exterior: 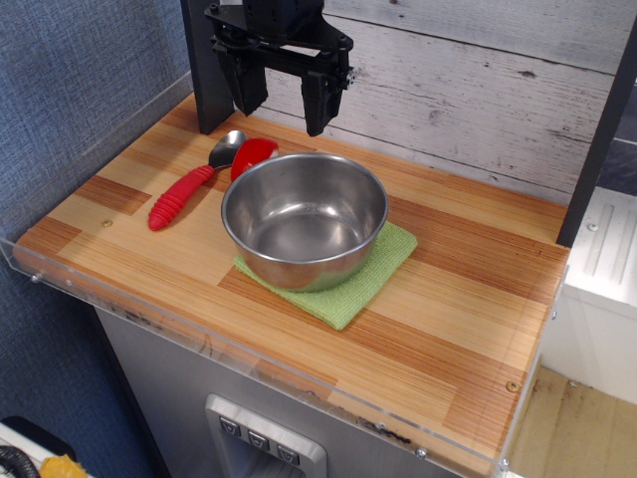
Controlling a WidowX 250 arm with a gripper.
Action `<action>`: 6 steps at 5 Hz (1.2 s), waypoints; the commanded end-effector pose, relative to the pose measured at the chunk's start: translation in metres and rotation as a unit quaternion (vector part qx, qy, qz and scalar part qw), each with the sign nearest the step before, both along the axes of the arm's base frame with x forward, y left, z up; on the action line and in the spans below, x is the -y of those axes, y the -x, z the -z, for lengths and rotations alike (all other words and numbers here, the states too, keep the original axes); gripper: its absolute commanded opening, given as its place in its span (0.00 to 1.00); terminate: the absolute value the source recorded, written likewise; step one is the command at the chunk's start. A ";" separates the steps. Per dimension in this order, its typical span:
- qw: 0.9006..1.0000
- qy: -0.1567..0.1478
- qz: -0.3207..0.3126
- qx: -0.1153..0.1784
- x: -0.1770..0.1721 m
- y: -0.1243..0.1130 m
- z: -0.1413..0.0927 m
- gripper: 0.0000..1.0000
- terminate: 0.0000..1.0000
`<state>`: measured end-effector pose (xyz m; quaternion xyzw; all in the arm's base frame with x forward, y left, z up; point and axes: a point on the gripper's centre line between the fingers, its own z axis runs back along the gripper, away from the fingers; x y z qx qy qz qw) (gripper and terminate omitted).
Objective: Move the spoon from the left of the bowl to the right of the bowl
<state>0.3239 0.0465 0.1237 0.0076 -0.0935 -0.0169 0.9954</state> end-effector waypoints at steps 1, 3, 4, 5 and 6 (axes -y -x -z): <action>1.000 0.000 0.000 0.000 0.000 0.000 0.000 1.00 0.00; 0.998 0.032 0.045 0.044 -0.066 0.010 -0.001 1.00 0.00; 0.995 0.020 0.072 0.059 -0.098 0.012 -0.006 1.00 0.00; 0.998 0.001 0.064 0.021 -0.103 0.012 0.006 1.00 0.00; 0.999 -0.027 0.034 -0.026 -0.101 0.008 0.022 1.00 0.00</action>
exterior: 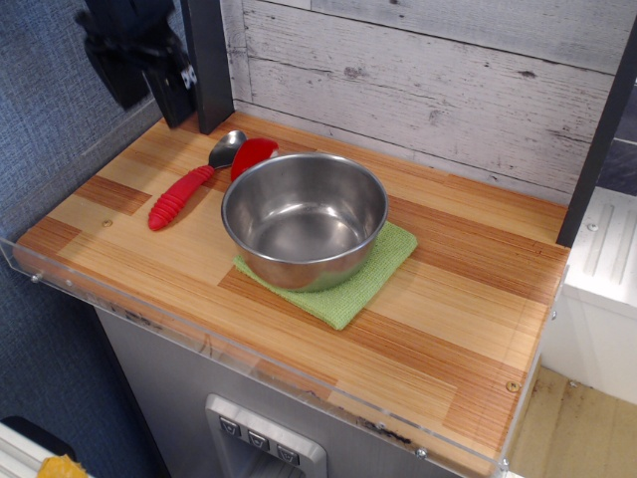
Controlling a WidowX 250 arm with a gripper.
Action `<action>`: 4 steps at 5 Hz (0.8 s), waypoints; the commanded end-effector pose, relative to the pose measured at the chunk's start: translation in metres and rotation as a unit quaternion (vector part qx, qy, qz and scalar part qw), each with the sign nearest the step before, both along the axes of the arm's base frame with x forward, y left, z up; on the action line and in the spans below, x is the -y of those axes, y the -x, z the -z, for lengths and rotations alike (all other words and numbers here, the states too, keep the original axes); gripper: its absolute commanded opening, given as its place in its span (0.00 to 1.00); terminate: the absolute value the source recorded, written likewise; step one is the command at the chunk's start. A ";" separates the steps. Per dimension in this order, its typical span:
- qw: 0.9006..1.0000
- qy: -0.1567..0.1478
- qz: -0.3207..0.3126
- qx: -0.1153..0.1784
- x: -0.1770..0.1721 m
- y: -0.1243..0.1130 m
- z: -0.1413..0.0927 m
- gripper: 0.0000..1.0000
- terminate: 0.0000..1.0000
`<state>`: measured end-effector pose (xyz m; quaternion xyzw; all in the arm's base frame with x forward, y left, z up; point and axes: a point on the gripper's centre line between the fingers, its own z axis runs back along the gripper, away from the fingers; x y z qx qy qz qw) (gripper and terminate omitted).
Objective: Move the spoon from the left of the bowl to the right of the bowl
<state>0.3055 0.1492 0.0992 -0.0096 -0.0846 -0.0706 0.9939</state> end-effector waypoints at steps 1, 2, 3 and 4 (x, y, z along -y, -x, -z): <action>0.997 -0.047 -0.039 -0.042 0.003 -0.009 0.010 1.00 0.00; 0.997 -0.049 -0.045 -0.048 0.001 -0.008 0.020 1.00 0.00; 0.999 -0.037 -0.032 -0.018 -0.012 -0.003 0.029 1.00 0.00; 0.999 -0.036 -0.038 -0.011 -0.019 -0.001 0.035 1.00 0.00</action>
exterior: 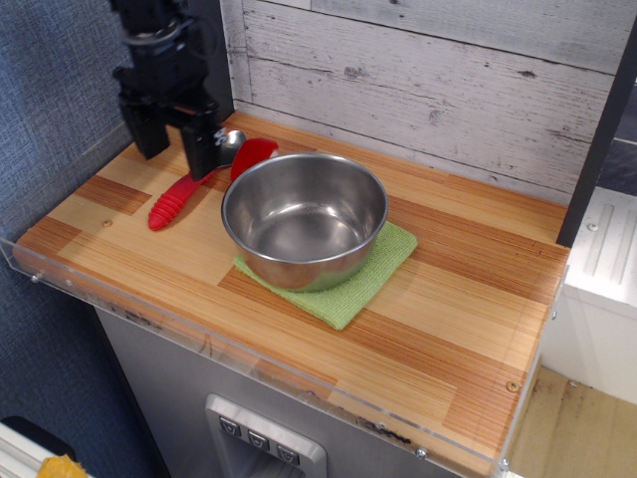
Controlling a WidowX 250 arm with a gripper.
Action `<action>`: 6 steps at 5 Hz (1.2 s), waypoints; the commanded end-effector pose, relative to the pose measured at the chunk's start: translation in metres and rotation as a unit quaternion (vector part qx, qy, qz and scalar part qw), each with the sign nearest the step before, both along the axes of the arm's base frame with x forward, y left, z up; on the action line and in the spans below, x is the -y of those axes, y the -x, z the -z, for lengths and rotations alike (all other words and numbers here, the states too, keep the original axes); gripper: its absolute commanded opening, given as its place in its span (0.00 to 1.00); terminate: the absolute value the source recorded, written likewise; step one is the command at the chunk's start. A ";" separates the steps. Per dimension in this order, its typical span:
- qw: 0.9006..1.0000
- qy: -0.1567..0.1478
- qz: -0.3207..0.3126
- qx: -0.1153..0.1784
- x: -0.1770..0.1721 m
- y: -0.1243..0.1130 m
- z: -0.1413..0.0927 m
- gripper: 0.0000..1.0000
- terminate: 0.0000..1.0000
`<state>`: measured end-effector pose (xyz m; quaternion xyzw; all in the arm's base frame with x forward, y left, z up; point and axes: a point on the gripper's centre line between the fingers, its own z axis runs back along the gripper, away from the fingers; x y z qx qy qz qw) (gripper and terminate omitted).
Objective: Move the spoon from the left of the bowl to the right of the bowl
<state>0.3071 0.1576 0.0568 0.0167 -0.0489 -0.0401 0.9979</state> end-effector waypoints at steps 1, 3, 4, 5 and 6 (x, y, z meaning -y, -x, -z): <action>0.999 -0.017 -0.030 0.014 -0.015 0.004 0.004 1.00 0.00; 0.997 -0.014 -0.076 -0.003 -0.012 0.008 0.023 1.00 0.00; 0.996 -0.018 -0.086 -0.014 -0.010 0.008 0.031 1.00 0.00; 0.994 -0.026 -0.106 -0.012 -0.008 0.010 0.034 1.00 0.00; 0.993 -0.026 -0.112 -0.009 -0.009 0.011 0.032 0.00 0.00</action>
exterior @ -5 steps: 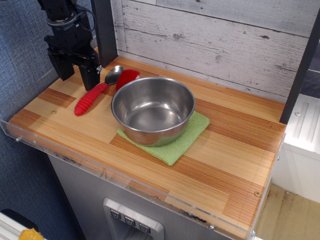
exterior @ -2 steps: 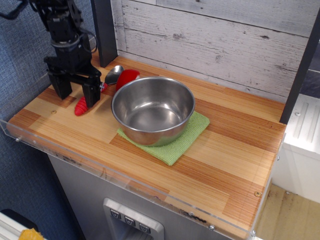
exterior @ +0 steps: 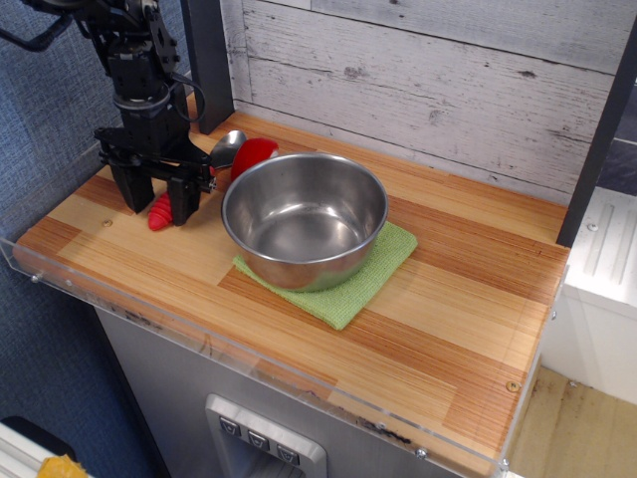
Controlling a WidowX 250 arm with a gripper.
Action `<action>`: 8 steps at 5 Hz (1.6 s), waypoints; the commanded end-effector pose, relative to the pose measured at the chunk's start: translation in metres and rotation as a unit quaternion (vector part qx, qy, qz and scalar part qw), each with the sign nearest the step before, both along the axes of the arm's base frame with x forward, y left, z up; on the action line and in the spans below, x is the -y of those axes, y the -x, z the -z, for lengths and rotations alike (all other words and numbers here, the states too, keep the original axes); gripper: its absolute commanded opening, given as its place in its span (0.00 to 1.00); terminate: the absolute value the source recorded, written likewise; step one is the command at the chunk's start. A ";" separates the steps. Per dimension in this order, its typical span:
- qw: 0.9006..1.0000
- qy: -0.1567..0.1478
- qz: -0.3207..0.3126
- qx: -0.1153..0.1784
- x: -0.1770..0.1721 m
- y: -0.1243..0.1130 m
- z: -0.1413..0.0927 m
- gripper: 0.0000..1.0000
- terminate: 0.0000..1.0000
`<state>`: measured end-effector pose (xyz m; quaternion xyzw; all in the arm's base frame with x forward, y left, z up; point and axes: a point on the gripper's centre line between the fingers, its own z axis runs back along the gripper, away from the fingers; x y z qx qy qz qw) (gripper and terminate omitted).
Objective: Move the spoon from the left of the bowl to the right of the bowl
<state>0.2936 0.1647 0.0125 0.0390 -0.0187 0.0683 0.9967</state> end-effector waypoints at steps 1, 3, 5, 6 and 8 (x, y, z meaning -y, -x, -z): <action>1.000 -0.009 -0.004 0.019 -0.001 -0.003 -0.015 0.00 0.00; 0.991 0.007 -0.078 0.110 0.009 0.007 -0.083 0.00 0.00; 0.986 -0.003 -0.016 0.168 0.075 -0.006 -0.140 0.00 0.00; 0.983 0.004 0.022 0.180 0.126 -0.011 -0.149 0.00 0.00; 0.984 0.028 0.010 0.176 0.206 0.001 -0.140 0.00 0.00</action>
